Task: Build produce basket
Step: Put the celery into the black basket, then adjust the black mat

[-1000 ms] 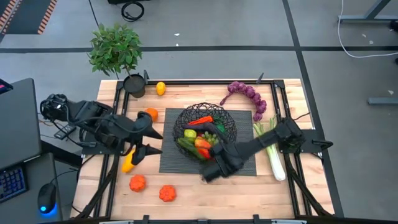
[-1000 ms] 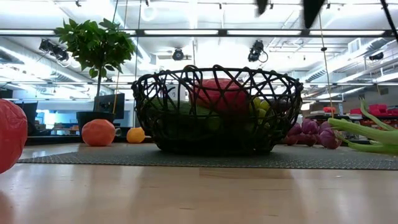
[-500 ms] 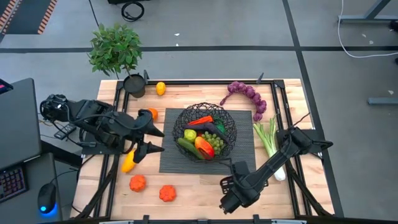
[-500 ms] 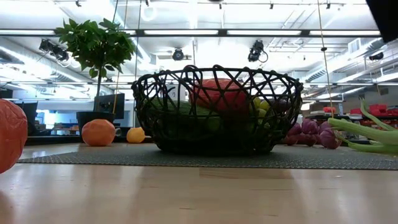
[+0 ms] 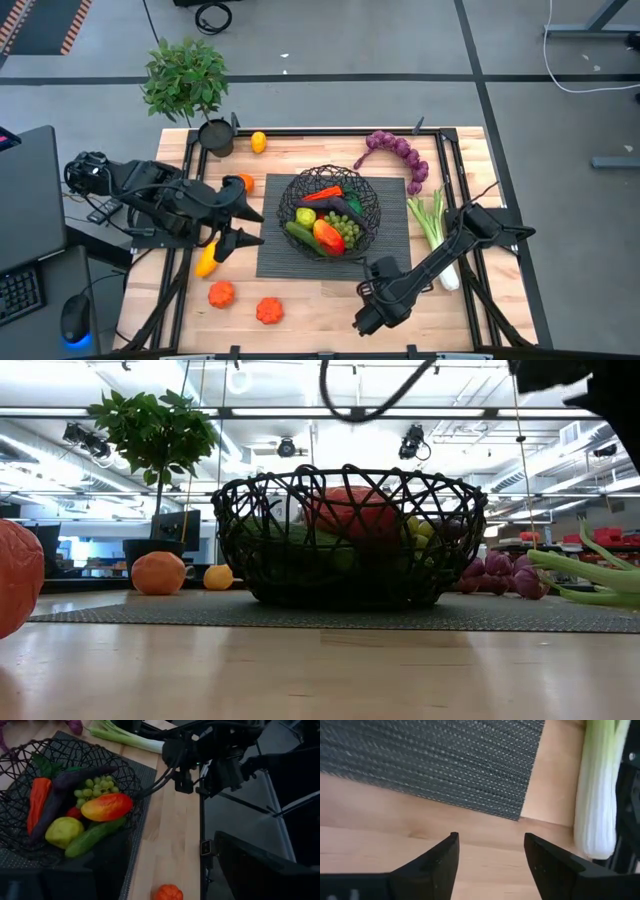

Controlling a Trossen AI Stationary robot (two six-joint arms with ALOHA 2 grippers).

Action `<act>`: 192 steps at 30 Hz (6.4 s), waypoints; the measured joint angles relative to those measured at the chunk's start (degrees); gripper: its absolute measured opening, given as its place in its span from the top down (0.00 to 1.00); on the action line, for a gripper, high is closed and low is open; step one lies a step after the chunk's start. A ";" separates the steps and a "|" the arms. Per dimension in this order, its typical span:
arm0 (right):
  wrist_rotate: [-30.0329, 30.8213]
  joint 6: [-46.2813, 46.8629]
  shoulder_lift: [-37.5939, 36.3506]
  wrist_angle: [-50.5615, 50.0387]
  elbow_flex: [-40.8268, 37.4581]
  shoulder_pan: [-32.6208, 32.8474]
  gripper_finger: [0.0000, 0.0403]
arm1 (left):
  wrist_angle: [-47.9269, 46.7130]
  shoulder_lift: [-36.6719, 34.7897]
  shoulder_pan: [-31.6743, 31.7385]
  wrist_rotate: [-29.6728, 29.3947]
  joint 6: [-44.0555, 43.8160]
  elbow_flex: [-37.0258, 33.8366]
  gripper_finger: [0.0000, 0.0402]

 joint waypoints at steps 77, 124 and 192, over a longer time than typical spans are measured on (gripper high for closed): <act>-14.82 -9.10 -45.87 36.93 -67.70 -0.37 0.48 | -6.36 0.00 8.43 1.41 -11.50 -0.02 0.28; -2.93 -70.32 -32.91 57.09 -33.42 -31.85 0.63 | -3.21 0.00 14.49 2.70 -8.07 -0.02 0.28; -0.59 -44.88 -43.17 44.89 -33.53 -17.44 0.38 | -19.42 3.04 13.59 10.20 -8.72 0.02 0.28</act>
